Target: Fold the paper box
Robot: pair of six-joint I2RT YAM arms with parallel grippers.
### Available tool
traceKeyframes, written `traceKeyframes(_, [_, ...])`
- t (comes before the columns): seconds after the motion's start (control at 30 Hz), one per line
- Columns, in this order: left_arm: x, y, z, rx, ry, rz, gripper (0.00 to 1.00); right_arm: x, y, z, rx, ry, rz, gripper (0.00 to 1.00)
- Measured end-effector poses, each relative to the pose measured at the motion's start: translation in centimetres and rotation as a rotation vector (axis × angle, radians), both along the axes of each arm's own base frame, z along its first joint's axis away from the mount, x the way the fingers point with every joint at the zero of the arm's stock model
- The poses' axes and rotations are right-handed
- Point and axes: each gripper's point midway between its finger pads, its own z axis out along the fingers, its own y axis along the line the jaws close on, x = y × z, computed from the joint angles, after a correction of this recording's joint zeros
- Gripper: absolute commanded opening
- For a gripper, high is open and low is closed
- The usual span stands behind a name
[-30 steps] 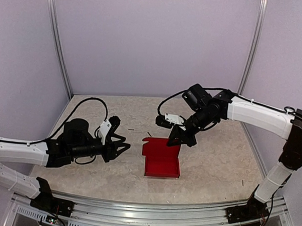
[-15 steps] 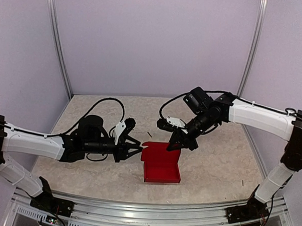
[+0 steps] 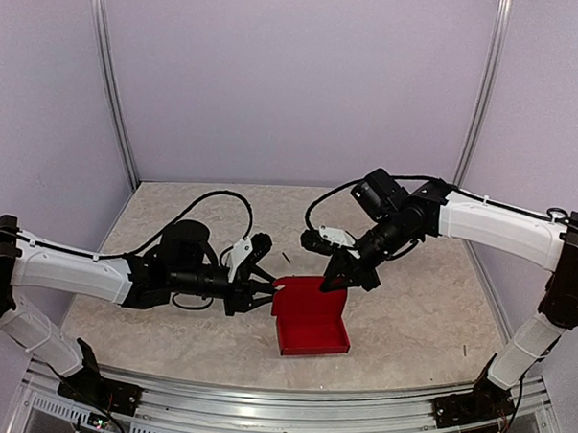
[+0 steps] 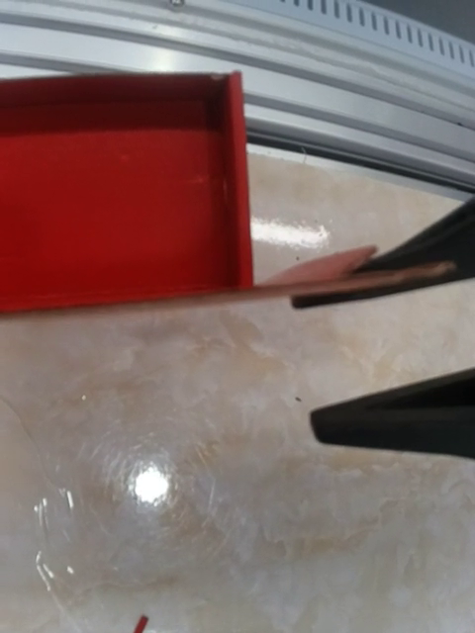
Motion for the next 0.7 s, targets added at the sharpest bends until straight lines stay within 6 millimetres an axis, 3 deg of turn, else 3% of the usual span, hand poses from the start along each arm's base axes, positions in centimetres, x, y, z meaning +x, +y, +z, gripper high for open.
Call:
traceKeyframes(0.27, [-0.5, 0.3, -0.6, 0.033, 0.012, -0.004, 0.38, -0.1, 0.0, 0.0, -0.002, 0.01, -0.002, 0.0])
traceKeyframes(0.7, [-1.7, 0.8, 0.5, 0.035, 0.006, -0.026, 0.39, 0.1, 0.0, 0.0, 0.001, 0.007, -0.01, 0.0])
